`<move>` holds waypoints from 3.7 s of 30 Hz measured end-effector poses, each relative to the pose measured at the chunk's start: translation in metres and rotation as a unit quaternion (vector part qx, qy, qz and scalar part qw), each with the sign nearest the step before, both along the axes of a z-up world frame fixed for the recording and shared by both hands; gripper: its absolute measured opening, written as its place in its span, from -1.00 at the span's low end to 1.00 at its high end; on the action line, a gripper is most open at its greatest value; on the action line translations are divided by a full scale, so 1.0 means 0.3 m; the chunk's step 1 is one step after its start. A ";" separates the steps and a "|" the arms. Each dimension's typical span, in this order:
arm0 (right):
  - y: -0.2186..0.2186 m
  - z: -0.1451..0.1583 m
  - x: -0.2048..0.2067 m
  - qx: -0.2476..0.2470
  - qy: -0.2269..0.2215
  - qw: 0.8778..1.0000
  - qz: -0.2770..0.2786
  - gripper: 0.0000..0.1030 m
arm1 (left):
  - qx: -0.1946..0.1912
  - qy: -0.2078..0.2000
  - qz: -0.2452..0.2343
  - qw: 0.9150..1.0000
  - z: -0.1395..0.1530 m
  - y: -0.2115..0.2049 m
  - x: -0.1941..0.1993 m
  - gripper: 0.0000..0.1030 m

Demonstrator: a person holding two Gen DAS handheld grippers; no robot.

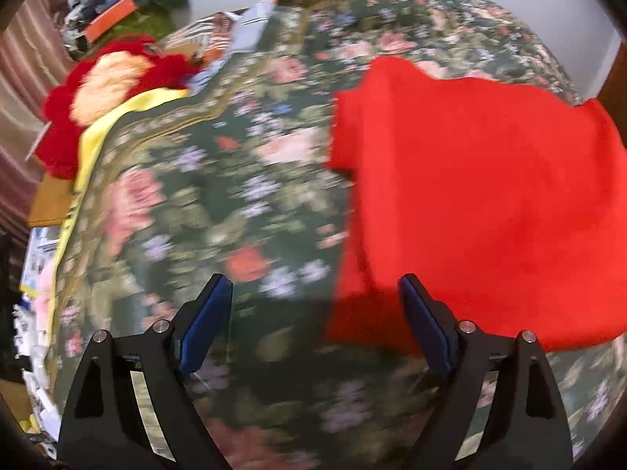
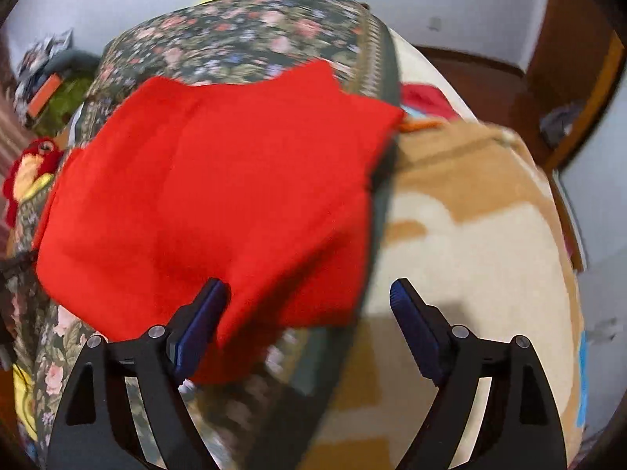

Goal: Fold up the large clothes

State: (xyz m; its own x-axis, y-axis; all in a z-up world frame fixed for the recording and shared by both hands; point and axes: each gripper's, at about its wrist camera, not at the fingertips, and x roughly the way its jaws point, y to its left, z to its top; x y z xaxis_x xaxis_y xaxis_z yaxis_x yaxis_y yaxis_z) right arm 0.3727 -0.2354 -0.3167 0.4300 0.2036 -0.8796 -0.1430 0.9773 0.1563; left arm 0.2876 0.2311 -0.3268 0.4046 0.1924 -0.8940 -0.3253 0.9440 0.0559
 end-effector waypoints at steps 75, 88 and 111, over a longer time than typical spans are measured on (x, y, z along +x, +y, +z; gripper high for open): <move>0.860 0.059 0.005 -0.024 -0.040 0.951 0.306 0.76 | -0.236 -0.337 0.036 0.911 0.450 -0.051 0.023 -0.93; 0.533 0.137 0.005 0.025 -0.052 0.979 0.193 0.83 | -0.262 -0.317 -0.048 0.910 0.554 -0.318 0.139 -0.93; -0.174 0.173 -0.146 0.086 -0.046 0.994 -0.059 0.83 | -0.186 -0.022 -0.307 0.933 0.212 -1.139 0.249 -0.35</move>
